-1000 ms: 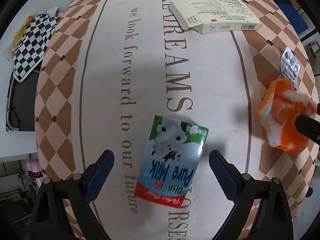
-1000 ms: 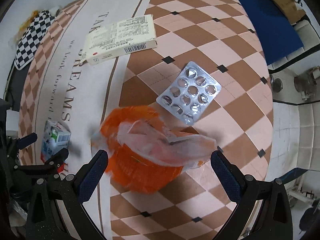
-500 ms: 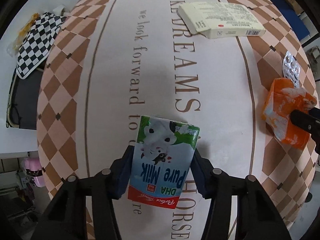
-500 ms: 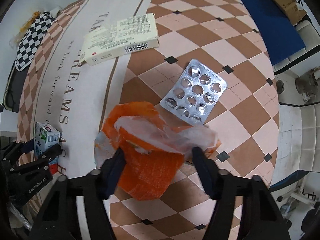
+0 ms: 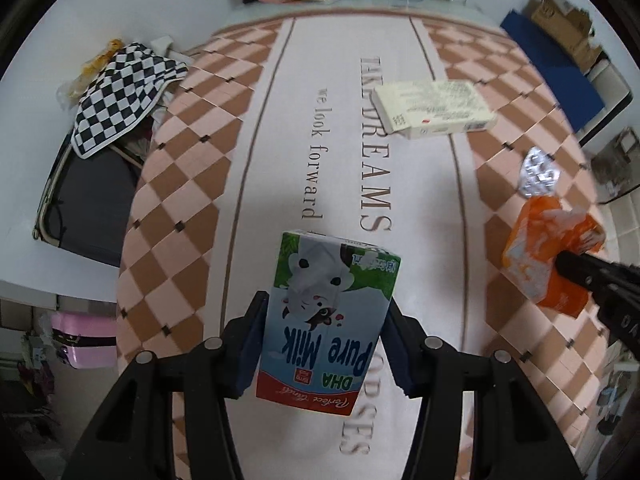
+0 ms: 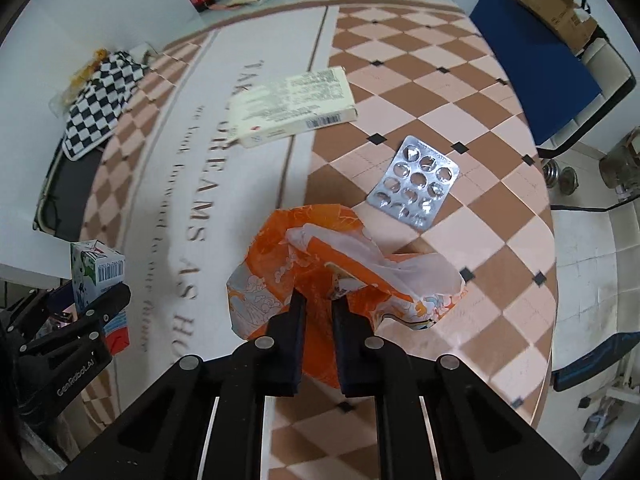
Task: Collect trash
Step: 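Carry the milk carton and orange bag over the bin and release both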
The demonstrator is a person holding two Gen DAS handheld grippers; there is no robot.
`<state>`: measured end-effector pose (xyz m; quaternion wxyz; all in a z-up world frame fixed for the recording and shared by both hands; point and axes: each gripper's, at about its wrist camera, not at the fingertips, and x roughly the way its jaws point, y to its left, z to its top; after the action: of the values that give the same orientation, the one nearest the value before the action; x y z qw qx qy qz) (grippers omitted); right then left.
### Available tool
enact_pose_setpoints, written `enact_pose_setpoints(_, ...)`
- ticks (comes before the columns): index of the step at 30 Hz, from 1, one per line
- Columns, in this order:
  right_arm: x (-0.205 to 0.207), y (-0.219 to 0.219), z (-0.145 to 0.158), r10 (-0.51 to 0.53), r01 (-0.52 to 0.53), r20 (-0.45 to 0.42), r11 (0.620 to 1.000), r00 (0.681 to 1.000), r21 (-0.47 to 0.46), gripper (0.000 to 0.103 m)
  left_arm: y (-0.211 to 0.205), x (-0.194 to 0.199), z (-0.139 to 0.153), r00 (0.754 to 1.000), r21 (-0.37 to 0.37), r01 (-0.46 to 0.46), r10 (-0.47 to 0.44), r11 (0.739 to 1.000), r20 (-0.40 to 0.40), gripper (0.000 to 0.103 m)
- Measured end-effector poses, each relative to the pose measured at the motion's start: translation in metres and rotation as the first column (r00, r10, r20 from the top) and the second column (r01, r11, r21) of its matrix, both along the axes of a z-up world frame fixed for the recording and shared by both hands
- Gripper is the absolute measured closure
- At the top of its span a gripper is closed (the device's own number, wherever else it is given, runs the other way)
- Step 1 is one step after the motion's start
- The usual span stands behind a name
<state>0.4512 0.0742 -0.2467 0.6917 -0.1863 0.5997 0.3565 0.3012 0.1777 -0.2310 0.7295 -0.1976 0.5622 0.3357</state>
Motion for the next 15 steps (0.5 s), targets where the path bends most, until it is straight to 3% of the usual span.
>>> enact_pose_setpoints(7,-0.071,-0.048,0.051,-0.029,0.025,0.052,0.997,0.998,0.069,0.091,-0.041,-0.072,0.043,0.993,0.027,0.018,-0.021,0.999,0.113,0.053)
enact_pose_setpoints(15,-0.206,-0.141,0.094,-0.112,0.102,0.061,0.984,0.992,0.146,0.091,-0.110,-0.186,0.075,0.973,0.007,0.093,-0.093,0.996,0.211,0.053)
